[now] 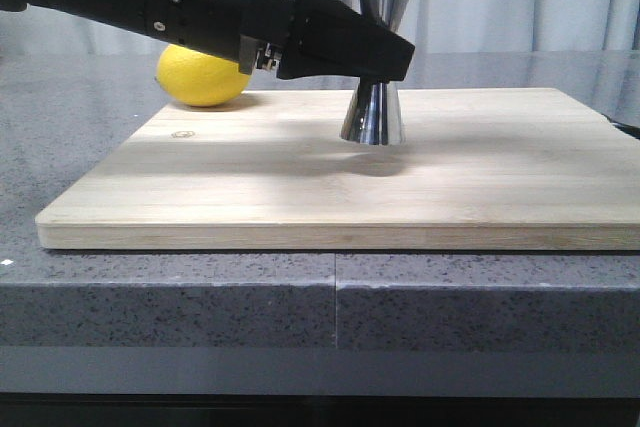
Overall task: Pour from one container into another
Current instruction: 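Tilt the beaker with the right gripper, pouring liquid into the jigger, then lower the beaker back onto the board and open the right gripper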
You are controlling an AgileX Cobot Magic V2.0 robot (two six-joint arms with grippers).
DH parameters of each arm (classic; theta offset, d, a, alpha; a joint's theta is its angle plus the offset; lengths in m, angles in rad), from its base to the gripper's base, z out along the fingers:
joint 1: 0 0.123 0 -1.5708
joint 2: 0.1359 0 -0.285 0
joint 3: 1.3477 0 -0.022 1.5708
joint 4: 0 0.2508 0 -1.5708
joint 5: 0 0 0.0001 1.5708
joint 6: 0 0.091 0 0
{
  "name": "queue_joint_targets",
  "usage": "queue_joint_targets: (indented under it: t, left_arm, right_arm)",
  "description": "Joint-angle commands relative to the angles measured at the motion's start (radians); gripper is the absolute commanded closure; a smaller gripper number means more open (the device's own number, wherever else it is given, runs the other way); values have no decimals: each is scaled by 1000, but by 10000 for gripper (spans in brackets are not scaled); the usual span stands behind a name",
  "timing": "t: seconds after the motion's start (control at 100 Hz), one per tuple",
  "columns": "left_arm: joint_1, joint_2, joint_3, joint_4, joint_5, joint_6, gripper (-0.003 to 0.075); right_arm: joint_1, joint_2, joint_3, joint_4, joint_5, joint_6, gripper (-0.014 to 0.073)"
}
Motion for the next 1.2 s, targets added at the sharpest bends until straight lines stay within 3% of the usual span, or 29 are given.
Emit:
queue_joint_targets:
  t: [0.0, 0.2, 0.54, 0.69, 0.98, 1.19]
  left_arm:
    - [3, -58, -32, -67, 60, -6, 734]
    - [3, -58, -32, -67, 62, -6, 734]
    - [3, -58, -32, -63, 68, -6, 734]
    - [3, -58, -32, -56, 72, -6, 734]
    - [3, -58, -32, -56, 83, -6, 734]
    - [3, -58, -32, -54, 83, -6, 734]
  right_arm:
    - [1, -34, -37, 41, -4, 18, 352]
    - [1, -34, -37, 184, -4, 139, 352]
    - [-14, -34, -37, 476, 12, 143, 352]
    - [-83, -31, -37, 671, -32, 143, 352]
    - [-313, 34, -36, 1176, -215, 169, 352]
    - [-346, 145, -29, 1208, -282, 216, 352]
